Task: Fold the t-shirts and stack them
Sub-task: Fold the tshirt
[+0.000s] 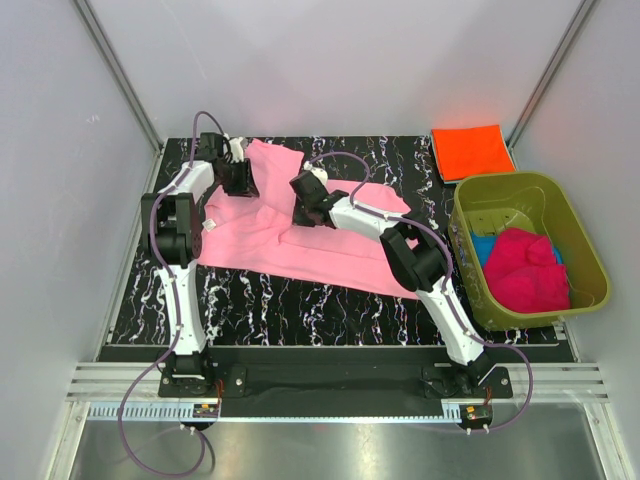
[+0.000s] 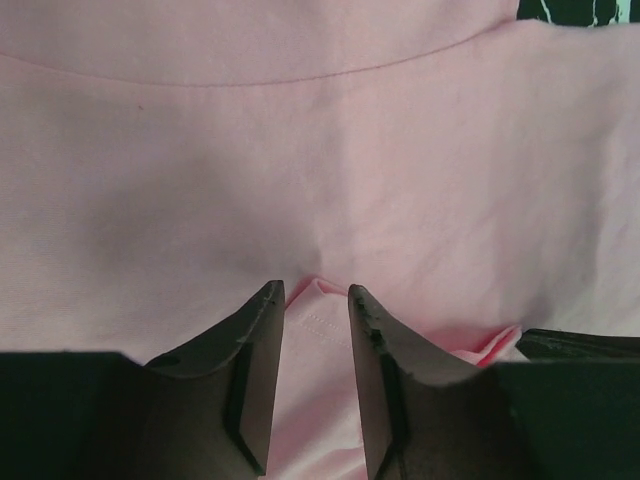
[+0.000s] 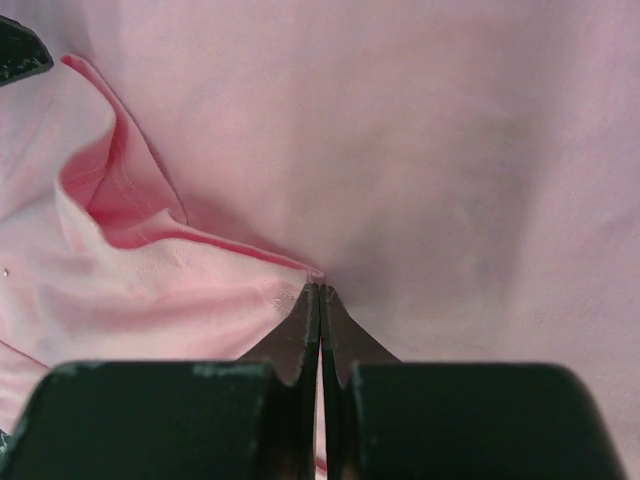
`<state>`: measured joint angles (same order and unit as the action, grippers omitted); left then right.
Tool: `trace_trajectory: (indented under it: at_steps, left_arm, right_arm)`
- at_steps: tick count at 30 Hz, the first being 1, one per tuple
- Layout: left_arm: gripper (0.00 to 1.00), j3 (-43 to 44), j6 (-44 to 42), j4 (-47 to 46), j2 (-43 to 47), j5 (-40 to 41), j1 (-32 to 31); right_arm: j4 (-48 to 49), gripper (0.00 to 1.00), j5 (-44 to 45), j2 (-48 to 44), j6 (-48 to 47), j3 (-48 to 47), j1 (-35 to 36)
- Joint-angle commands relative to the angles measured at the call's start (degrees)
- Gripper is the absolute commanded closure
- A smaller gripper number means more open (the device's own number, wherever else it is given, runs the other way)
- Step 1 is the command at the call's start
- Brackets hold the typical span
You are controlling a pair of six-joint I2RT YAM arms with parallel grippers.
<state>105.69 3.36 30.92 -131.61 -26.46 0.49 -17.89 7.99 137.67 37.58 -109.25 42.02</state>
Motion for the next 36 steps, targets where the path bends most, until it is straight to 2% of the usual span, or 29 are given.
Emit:
trace_trajectory:
  at_steps: [1,22,28,32,34,36]
  left_arm:
    - [0.65,-0.22,-5.19,-0.33,2.15,-1.49,0.47]
    - [0.65,0.83,-8.01,2.22,-0.75,-3.43,0.30]
    - [0.69,4.78,-8.28,5.02,-3.12,-2.90,0.21]
    - [0.79,6.46,-8.54,5.91,-3.65,-2.02,0.21]
    - [0.94,6.90,-8.45,6.00,-3.39,-2.28,0.21]
    - [1.00,7.16,-8.36,6.00,-2.43,-3.42,0.21]
  right_arm:
    - [0.66,1.00,2.30,-4.51,0.56,0.27,0.34]
    - [0.84,1.00,0.89,-4.07,0.56,0.18,0.34]
    - [1.01,1.00,0.45,-3.98,0.21,0.27,0.34]
    - [1.02,1.00,0.27,-4.07,-0.14,0.09,0.26]
    - [1.02,1.00,0.36,-4.16,-0.40,0.27,0.34]
    - [1.10,1.00,0.71,-4.25,-0.67,0.44,0.26]
